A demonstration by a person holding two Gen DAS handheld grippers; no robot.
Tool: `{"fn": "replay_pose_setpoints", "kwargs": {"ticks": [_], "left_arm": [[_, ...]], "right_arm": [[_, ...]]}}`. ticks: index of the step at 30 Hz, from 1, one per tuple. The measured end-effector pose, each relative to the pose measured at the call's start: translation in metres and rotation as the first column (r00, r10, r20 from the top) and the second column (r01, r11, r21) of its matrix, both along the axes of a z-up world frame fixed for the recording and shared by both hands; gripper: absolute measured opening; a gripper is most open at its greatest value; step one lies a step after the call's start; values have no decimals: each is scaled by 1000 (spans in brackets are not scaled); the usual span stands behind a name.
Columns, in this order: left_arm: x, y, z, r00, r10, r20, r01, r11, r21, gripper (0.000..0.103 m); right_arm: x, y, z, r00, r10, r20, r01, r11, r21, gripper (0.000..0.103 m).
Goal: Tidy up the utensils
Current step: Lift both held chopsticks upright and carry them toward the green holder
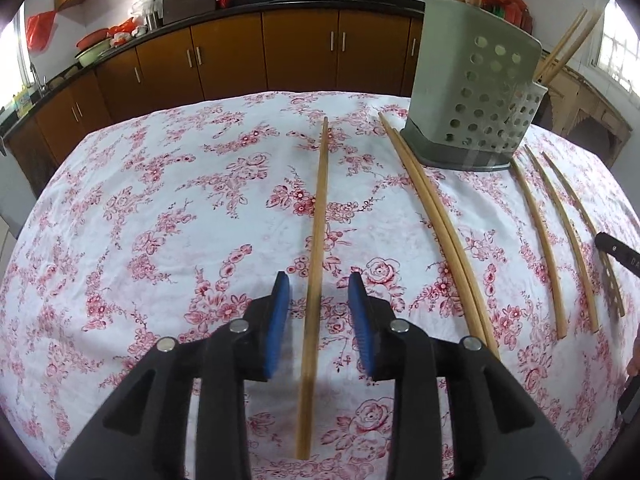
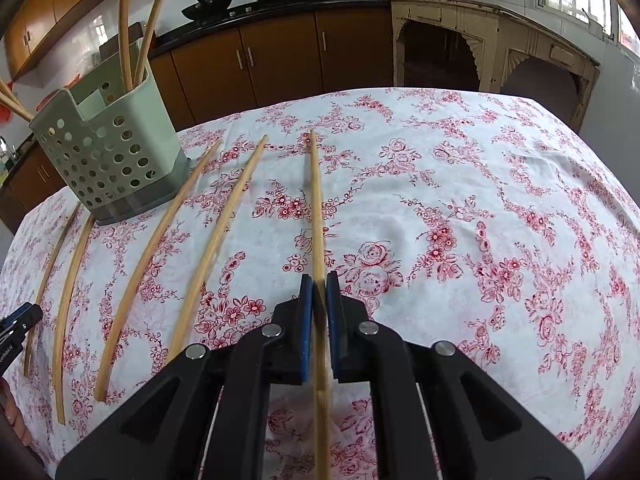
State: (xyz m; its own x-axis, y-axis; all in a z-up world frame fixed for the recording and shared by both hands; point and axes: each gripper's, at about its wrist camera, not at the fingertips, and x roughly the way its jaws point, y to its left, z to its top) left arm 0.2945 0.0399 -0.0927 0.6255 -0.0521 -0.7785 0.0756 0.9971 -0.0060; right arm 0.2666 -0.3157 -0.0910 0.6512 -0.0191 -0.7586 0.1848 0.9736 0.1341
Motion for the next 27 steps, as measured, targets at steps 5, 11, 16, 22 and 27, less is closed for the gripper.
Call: {"fn": "replay_pose_setpoints", "kwargs": {"ticks": [5,11,16,22,27], "left_arm": [[0,0,0,1000,2,-1,-2,1000,2,30],[-15,-3,0,1000,-27,1,27,999,36,13],[-20,-8,1,1000,-31,2,30,998,51,8],[-25,-9,14,999,-46,17,44,996,76,8],[-35,-6,45,994,-55,98,49,996,71,8]], "right_arm": [[-1,0,0,1000,1,0,-1,1000,-1,9],[-13,6,0,1000,30,-6,-30,999,-42,9],[-13,2,0,999,34,2,-34,999,-13,8],[-28,-3,17,997,38,72,-38,999,-2,7],[-38,-12,44,984,21,176,-23,1000,12,7]]}}
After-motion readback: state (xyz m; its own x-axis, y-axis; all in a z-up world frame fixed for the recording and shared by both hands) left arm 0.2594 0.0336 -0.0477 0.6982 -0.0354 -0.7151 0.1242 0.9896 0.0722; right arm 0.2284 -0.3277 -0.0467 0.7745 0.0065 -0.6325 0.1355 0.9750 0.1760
